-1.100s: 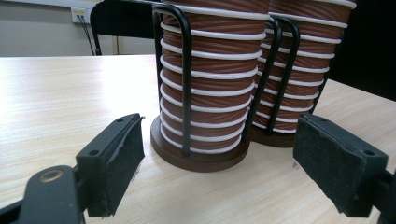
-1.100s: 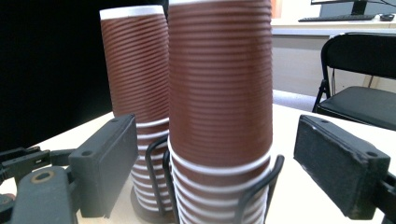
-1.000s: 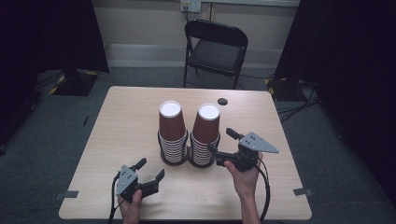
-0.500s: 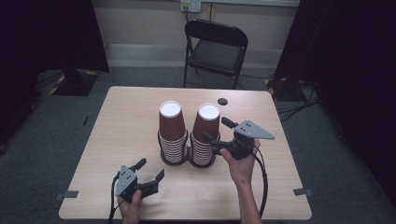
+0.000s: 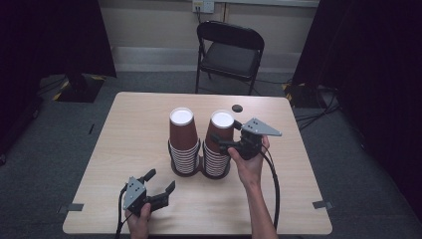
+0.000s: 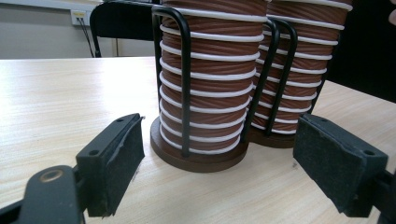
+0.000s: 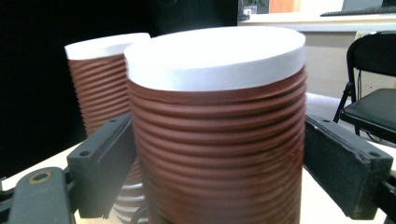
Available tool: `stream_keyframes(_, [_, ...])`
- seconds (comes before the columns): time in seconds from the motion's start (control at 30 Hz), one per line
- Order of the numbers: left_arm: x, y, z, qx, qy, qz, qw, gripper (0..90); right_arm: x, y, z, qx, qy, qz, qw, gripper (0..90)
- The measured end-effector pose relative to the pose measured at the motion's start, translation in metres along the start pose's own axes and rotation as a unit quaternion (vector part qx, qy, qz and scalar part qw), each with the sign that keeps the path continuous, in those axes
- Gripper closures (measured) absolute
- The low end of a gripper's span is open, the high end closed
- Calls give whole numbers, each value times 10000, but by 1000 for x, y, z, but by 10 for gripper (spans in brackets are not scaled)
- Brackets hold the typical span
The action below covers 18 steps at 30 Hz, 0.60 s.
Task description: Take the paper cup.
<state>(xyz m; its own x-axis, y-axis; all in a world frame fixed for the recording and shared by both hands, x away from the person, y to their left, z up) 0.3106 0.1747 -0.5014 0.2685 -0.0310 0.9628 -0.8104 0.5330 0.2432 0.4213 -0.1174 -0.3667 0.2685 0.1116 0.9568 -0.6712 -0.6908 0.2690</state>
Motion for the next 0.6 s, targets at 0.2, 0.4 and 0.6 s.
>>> stream_keyframes(0.2, [0, 1, 0, -5, -8, 6, 10000, 161, -2, -10, 0, -16, 70, -162, 9998, 118])
stream_keyframes(0.4, [0, 1, 0, -2, -10, 19, 10000, 161, -5, -16, 1, -61, 89, -304, 9995, 121])
stream_keyframes(0.6, [0, 1, 0, -5, 15, 29, 10000, 161, -7, -20, 1, -115, 144, -414, 9990, 112])
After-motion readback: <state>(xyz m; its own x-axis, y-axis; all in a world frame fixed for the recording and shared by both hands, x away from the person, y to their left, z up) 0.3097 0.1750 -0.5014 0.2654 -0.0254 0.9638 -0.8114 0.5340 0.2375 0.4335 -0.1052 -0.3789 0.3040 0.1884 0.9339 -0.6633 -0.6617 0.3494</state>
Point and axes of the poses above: each handheld gripper's, and its own axes: y roughly backward along the jaws, x roughly out of its top, z roughly to its right, the point moved 2 cm from there along -y, roughly forward along the jaws, and after that the axes turned 5 degrees about -z, right-handed, at the moved point
